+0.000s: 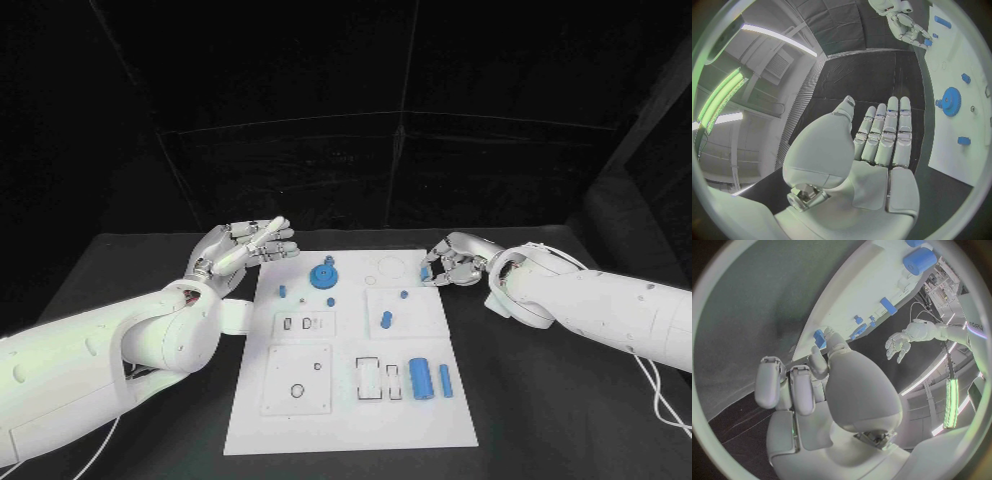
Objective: Assemble the parts on the task board
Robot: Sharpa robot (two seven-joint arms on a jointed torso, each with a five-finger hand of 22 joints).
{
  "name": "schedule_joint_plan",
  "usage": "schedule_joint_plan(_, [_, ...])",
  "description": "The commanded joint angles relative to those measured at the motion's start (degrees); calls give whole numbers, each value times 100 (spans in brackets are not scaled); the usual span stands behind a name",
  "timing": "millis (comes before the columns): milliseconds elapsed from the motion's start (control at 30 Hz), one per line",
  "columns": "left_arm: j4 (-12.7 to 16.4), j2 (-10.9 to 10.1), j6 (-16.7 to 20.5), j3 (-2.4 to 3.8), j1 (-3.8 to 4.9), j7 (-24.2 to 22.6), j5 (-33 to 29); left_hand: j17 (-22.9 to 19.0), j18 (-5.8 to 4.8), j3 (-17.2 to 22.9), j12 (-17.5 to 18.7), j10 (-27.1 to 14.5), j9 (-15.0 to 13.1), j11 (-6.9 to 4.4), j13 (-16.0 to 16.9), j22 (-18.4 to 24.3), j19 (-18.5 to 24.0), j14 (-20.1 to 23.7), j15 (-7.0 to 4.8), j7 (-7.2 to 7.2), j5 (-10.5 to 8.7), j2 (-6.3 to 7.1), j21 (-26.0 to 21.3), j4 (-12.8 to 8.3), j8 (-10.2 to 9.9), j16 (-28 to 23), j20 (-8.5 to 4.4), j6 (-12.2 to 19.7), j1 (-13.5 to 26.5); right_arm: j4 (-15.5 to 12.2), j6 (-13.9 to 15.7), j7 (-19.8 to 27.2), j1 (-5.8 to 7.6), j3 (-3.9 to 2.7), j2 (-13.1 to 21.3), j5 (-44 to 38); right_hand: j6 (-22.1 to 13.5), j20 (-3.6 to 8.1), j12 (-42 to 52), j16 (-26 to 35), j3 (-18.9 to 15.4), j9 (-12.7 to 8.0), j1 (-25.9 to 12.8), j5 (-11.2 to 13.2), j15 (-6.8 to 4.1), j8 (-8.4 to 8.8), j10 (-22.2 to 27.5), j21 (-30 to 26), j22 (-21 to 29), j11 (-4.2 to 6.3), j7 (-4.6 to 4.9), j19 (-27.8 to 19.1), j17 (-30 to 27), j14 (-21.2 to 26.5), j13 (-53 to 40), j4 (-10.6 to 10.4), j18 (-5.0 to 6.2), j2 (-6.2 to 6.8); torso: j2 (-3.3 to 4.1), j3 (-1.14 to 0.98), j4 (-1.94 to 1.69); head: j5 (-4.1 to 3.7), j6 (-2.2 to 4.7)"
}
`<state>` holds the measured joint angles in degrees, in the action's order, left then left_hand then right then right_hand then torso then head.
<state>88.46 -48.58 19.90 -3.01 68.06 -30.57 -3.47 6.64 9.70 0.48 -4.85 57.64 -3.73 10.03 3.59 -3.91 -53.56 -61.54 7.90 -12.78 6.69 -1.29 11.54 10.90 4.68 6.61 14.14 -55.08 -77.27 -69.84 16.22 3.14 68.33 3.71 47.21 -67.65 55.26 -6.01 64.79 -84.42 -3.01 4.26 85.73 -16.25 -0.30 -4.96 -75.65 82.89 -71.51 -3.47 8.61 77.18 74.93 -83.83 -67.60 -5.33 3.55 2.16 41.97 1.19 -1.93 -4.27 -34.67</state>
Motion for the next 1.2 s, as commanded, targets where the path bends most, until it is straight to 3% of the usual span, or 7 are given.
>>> schedule_joint_plan(33, [-2, 7, -71, 5, 7, -15, 47, -4, 78, -3, 26, 31, 0, 22, 4, 7, 4, 17, 13, -1, -20, -59, -19, -37, -31, -26, 19, -18, 11, 18, -94, -59, -5, 0, -22, -77, 76, 16, 32, -36, 5, 13, -11, 37, -32, -42, -56, -6, -14, 0, 1, 49, 391, -379, -16, 28, 40, -83, -3, 2, -2, 13, -12])
schedule_joint_plan(667, [-17, 16, -71, 4, 7, 0, 47, -4, 79, -4, 28, 30, 1, 23, 3, 7, 4, 18, 14, -3, -21, -60, -22, -40, -33, -30, 20, -16, 9, 116, -17, -64, -14, 0, -134, -78, 252, 45, 116, -48, 106, 14, -3, 199, -64, -95, -126, 25, -93, 38, -38, 106, 424, -387, -78, 57, 25, -213, -2, -1, 0, 11, -37])
schedule_joint_plan(800, [-18, 16, -73, 4, 7, 8, 47, -4, 79, -4, 28, 30, 1, 23, 3, 7, 4, 18, 14, -3, -21, -60, -22, -40, -33, -30, 20, -16, 9, 118, 37, -59, -14, 0, -130, -76, 341, 58, 162, -56, 181, 18, 12, 255, -79, -122, -162, 45, -139, 59, -62, 138, 442, -392, -116, 63, 15, -294, -5, -2, -3, 2, -39])
schedule_joint_plan(1000, [-20, 13, -73, 4, 7, 14, 47, -4, 79, -4, 28, 30, 1, 23, 3, 7, 4, 18, 14, -3, -21, -60, -22, -40, -33, -30, 20, -16, 9, 100, 313, 64, -13, 0, -118, -60, 808, 130, 399, -116, 499, 84, 165, 510, -176, -317, -335, 135, -355, 187, -221, 285, 566, -422, -319, 179, -28, -511, -5, -1, 1, 1, -47])
schedule_joint_plan(1200, [-19, 11, -75, 4, 7, 19, 47, -4, 79, -6, 31, 29, 1, 24, 3, 7, 5, 20, 14, -4, -21, -60, -25, -41, -35, -33, 20, -15, 10, -2, 807, 331, -13, -1, -91, 44, 999, 203, 621, -178, 671, 121, 191, 514, -243, -407, -489, 196, -497, 258, -305, 377, 690, -451, -523, 279, -58, -555, -6, -4, 5, 7, -50])
